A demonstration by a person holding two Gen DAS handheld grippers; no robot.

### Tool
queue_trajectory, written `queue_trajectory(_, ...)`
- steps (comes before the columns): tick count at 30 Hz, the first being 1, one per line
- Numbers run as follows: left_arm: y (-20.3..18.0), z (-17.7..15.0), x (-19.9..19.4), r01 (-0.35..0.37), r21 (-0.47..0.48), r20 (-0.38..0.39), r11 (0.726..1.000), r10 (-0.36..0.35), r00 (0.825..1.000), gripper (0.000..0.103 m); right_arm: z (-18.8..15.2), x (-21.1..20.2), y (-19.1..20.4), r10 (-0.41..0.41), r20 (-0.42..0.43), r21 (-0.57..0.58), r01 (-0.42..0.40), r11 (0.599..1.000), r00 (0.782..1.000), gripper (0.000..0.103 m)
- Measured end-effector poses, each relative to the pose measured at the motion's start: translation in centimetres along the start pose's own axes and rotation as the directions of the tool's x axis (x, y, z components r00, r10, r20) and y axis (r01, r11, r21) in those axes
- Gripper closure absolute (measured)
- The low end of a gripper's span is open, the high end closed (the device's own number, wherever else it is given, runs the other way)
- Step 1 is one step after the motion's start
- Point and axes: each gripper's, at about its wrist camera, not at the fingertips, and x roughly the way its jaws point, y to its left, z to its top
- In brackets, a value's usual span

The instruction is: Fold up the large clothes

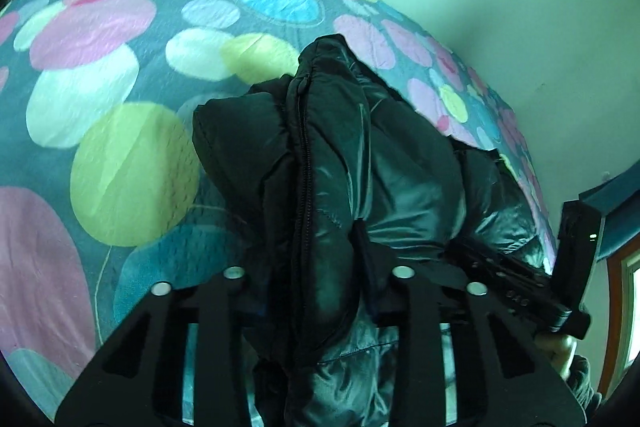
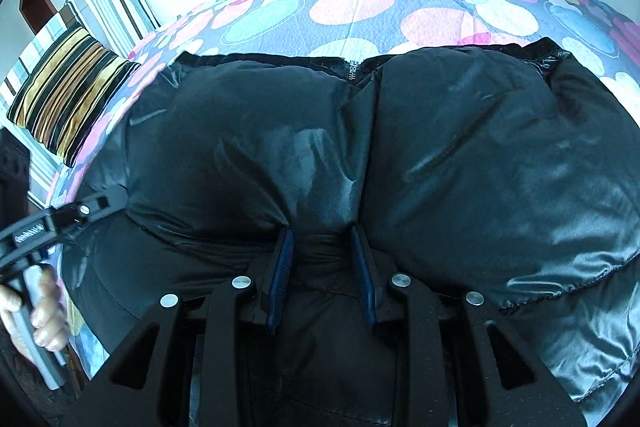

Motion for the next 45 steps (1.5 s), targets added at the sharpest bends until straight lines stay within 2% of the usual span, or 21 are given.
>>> queue_trajectory(3,-2.2,0.4,-2.0,0.012,0.027,0.045,1.0,-0.013,0.999,0.08,0.0,0.1,-0.1,0.002,-0.002,-0.001,-0.002,1.0,1.0,0.074)
queue_trajectory(6,-5.3,0.6,-3.4,-0.005,0.086,0.08,0.996,-0.002,0.997,0.081,0.0,0.3,0.2,-0.002,-0.003,-0.004,0.002,1.0,1.0,0.074)
queue_trajectory(13,-12.4,0.9,-4.4,-0.139,0.202,0.128,0.969,0.115,0.985,0.081,0.2,-0.3,0.0,0.011,0.003,0.006,-0.011,1.0,1.0,0.074)
queue_trajectory(19,-15.2,0.8,-5.1,-0.191,0.234,0.151,0.953,0.158,0.976,0.081,0.1,-2.9,-0.5,-0.003,0.041,0.008,0.003,1.0,0.999,0.071)
queue_trajectory(22,-16.3,0.6,-5.1,-0.217,0.253,0.158,0.943,0.181,0.971,0.081,0.1,-4.9,-1.0,-0.046,0.093,0.004,0.045,0.999,0.995,0.071)
queue_trajectory(31,-20.9,-0.4,-4.5,-0.262,0.297,0.187,0.918,0.213,0.959,0.081,-1.4,-10.0,-5.2,-0.163,0.158,0.047,0.158,0.986,0.974,0.069)
queue_trajectory(34,-23.3,-0.9,-3.9,-0.271,0.33,0.198,0.904,0.214,0.957,0.081,-2.5,-11.9,-7.1,-0.218,0.177,0.079,0.207,0.975,0.96,0.061)
queue_trajectory(40,-29.3,-2.5,-1.2,-0.288,0.412,0.2,0.865,0.222,0.954,0.081,-5.4,-16.3,-12.5,-0.319,0.187,0.172,0.289,0.942,0.929,0.06)
queue_trajectory(45,-34.5,-5.1,2.8,-0.329,0.491,0.208,0.807,0.258,0.943,0.081,-8.5,-18.7,-17.3,-0.388,0.158,0.253,0.342,0.905,0.908,0.06)
